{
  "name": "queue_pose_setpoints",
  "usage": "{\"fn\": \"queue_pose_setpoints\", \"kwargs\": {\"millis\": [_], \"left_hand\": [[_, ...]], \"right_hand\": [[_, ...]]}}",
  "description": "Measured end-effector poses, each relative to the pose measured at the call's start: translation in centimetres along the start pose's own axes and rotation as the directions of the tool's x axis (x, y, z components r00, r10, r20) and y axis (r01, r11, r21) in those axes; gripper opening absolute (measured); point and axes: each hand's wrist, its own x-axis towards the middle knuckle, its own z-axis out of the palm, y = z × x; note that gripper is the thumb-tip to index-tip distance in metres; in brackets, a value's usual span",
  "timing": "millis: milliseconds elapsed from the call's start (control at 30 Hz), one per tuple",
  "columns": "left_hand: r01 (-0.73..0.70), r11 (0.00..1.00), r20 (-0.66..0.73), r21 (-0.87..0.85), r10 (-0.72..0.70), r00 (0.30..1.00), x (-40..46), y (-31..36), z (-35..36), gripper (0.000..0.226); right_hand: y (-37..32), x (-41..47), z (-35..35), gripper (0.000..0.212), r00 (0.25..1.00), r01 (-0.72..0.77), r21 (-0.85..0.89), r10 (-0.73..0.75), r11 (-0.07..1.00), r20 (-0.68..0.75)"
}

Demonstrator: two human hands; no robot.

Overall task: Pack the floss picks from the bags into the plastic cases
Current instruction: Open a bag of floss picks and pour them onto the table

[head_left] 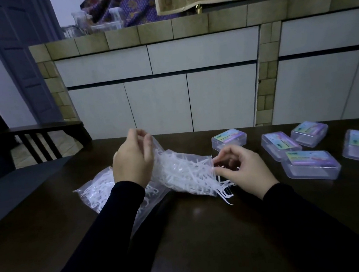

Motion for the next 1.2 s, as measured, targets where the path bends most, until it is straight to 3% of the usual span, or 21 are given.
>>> {"fn": "queue_pose_setpoints", "kwargs": {"millis": [67, 167, 333, 567, 633, 800, 900, 1200], "left_hand": [[0.027, 0.999, 0.074, -0.038, -0.025, 0.997, -0.3, -0.2, 0.3, 0.023], [0.058, 0.995, 0.131, -0.08, -0.047, 0.99, -0.6, -0.9, 1.1, 0.015], [0.061, 0.995, 0.106, -0.082, -0.052, 0.993, -0.7, -1.3, 1.5, 0.007], [0.07, 0.988, 0.046, -0.137, -0.064, 0.997, -0.7, -1.2, 1.2, 0.009], [0.054, 0.988, 0.032, -0.143, -0.05, 0.998, -0.7, -1.0, 1.3, 0.01], [0.066, 0.986, 0.057, -0.155, -0.058, 0.997, -0.8, -1.0, 1.7, 0.009], [0.089, 0.984, 0.077, -0.151, -0.078, 0.994, -0.8, -1.6, 1.9, 0.009], [0.102, 0.992, 0.072, -0.072, -0.097, 0.993, -0.8, -2.0, 1.9, 0.008]], "right_hand": [[0.1, 0.1, 0.3, 0.014, 0.997, -0.061, -0.115, 0.066, 0.992, 0.045], [-0.7, -0.2, 0.9, 0.038, 0.969, -0.089, -0.433, 0.178, 0.897, 0.171], [-2.1, -0.1, 0.7, 0.043, 0.946, -0.029, -0.552, 0.201, 0.834, 0.255], [-2.5, 0.5, -0.3, 0.047, 0.957, 0.056, -0.744, 0.176, 0.665, 0.229], [-2.5, 0.6, -0.3, 0.044, 0.963, 0.089, -0.763, 0.14, 0.64, 0.229], [-2.3, 0.4, 0.7, 0.048, 0.969, 0.126, -0.663, 0.053, 0.738, 0.242], [-2.1, 0.3, 1.4, 0.042, 0.966, 0.146, -0.713, 0.057, 0.685, 0.253], [-2.2, 0.5, 0.1, 0.032, 0.972, 0.006, -0.792, 0.182, 0.611, 0.148]]}}
